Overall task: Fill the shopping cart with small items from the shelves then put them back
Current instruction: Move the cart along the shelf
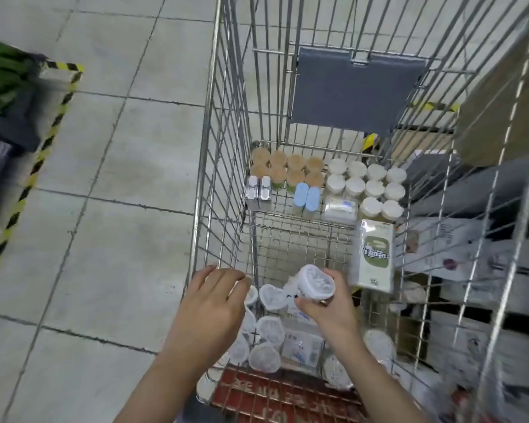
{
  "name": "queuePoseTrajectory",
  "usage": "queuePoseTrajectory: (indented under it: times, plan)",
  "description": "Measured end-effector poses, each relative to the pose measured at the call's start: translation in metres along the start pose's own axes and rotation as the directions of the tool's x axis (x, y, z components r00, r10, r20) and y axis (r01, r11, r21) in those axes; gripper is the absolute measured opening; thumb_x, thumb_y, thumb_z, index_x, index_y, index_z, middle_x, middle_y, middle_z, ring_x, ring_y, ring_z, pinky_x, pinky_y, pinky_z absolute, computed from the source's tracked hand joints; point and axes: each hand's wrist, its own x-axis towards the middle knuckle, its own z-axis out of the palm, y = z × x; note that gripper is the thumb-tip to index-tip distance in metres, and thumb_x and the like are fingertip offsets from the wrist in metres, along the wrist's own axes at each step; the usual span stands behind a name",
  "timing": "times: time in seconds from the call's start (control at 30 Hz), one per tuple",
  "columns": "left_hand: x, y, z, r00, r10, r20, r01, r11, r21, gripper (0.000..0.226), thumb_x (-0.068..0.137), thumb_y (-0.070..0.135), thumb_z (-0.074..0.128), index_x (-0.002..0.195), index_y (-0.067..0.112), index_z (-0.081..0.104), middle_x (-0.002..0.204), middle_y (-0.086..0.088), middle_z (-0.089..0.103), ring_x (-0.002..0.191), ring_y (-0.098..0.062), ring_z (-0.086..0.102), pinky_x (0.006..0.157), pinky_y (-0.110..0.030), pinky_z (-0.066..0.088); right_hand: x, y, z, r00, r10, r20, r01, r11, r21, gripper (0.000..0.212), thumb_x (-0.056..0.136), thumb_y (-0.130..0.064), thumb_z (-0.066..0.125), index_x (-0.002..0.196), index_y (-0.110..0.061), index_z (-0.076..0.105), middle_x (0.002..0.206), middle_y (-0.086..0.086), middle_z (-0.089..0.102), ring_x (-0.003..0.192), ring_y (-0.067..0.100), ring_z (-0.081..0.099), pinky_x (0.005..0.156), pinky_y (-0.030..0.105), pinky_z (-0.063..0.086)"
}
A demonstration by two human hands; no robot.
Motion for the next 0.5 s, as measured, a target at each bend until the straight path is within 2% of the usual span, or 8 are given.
queuePoseTrajectory:
  times: [0.1, 0.17, 0.23, 0.27, 0.33, 0.43, 0.5]
  plan:
    - [-0.020, -0.008, -0.002, 0.988, -0.039, -0.151, 0.047, 0.997, 0.055, 0.031, 0.075, 0.004, 0.059, 0.105, 0.006, 0.066, 0.113, -0.013, 0.064, 0.112, -0.029, 0.054, 0.103, -0.048, 0.034, 0.022, 0.001, 0.024, 0.999, -0.037, 0.012, 0.038, 0.996, -0.079, 0.056, 0.073, -0.011, 0.082, 0.115, -0.023, 0.048, 0.100, -0.014, 0.057, 0.087, -0.001, 0.055, 0.064, 0.013, 0.044]
    - [-0.025, -0.007, 0.001, 0.960, -0.194, -0.201, 0.193, 0.981, -0.027, 0.045, 0.079, 0.007, 0.059, 0.124, 0.007, 0.053, 0.130, -0.017, 0.051, 0.124, -0.033, 0.044, 0.106, -0.049, 0.032, 0.037, -0.001, 0.037, 0.996, -0.081, 0.042, 0.084, 0.993, -0.079, 0.052, 0.076, -0.014, 0.080, 0.114, -0.023, 0.045, 0.100, -0.016, 0.056, 0.088, 0.001, 0.056, 0.069, 0.015, 0.044]
    - [-0.025, -0.003, 0.006, 0.894, -0.417, -0.164, 0.374, 0.896, -0.238, 0.059, 0.087, 0.008, 0.059, 0.139, 0.008, 0.034, 0.142, -0.017, 0.035, 0.131, -0.032, 0.036, 0.107, -0.043, 0.034, 0.051, -0.003, 0.051, 0.990, -0.116, 0.082, 0.123, 0.988, -0.091, 0.050, 0.077, -0.014, 0.079, 0.112, -0.021, 0.044, 0.100, -0.016, 0.053, 0.089, 0.000, 0.055, 0.071, 0.015, 0.045]
    - [-0.023, 0.000, 0.008, 0.837, -0.537, -0.100, 0.470, 0.801, -0.371, 0.066, 0.089, 0.010, 0.060, 0.145, 0.013, 0.026, 0.145, -0.014, 0.032, 0.133, -0.027, 0.037, 0.105, -0.038, 0.036, 0.058, -0.001, 0.057, 0.986, -0.131, 0.107, 0.143, 0.983, -0.116, 0.050, 0.076, -0.013, 0.079, 0.112, -0.022, 0.044, 0.100, -0.016, 0.053, 0.089, 0.001, 0.055, 0.070, 0.013, 0.045]
    - [-0.020, 0.003, 0.011, 0.734, -0.679, 0.019, 0.583, 0.615, -0.530, 0.070, 0.089, 0.016, 0.060, 0.147, 0.022, 0.020, 0.143, -0.003, 0.041, 0.123, -0.016, 0.050, 0.094, -0.030, 0.043, 0.072, 0.007, 0.069, 0.976, -0.137, 0.170, 0.166, 0.970, -0.177, 0.050, 0.074, -0.011, 0.080, 0.109, -0.024, 0.047, 0.101, -0.013, 0.056, 0.089, 0.003, 0.057, 0.067, 0.011, 0.044]
    - [-0.021, 0.002, 0.014, 0.725, -0.688, 0.018, 0.573, 0.589, -0.569, 0.057, 0.091, 0.020, 0.055, 0.142, 0.026, 0.030, 0.132, 0.012, 0.052, 0.110, -0.011, 0.059, 0.086, -0.028, 0.048, 0.086, 0.022, 0.080, 0.967, -0.129, 0.219, 0.183, 0.951, -0.248, 0.051, 0.069, -0.006, 0.082, 0.104, -0.025, 0.051, 0.099, -0.007, 0.062, 0.090, 0.013, 0.061, 0.067, 0.020, 0.046]
    - [-0.020, 0.000, 0.014, 0.729, -0.685, 0.018, 0.565, 0.585, -0.582, 0.052, 0.091, 0.022, 0.053, 0.138, 0.028, 0.033, 0.129, 0.016, 0.052, 0.109, -0.008, 0.058, 0.085, -0.026, 0.047, 0.092, 0.025, 0.085, 0.967, -0.108, 0.230, 0.173, 0.943, -0.284, 0.049, 0.068, -0.002, 0.081, 0.101, -0.021, 0.050, 0.092, -0.008, 0.061, 0.082, 0.011, 0.059, 0.060, 0.015, 0.042]
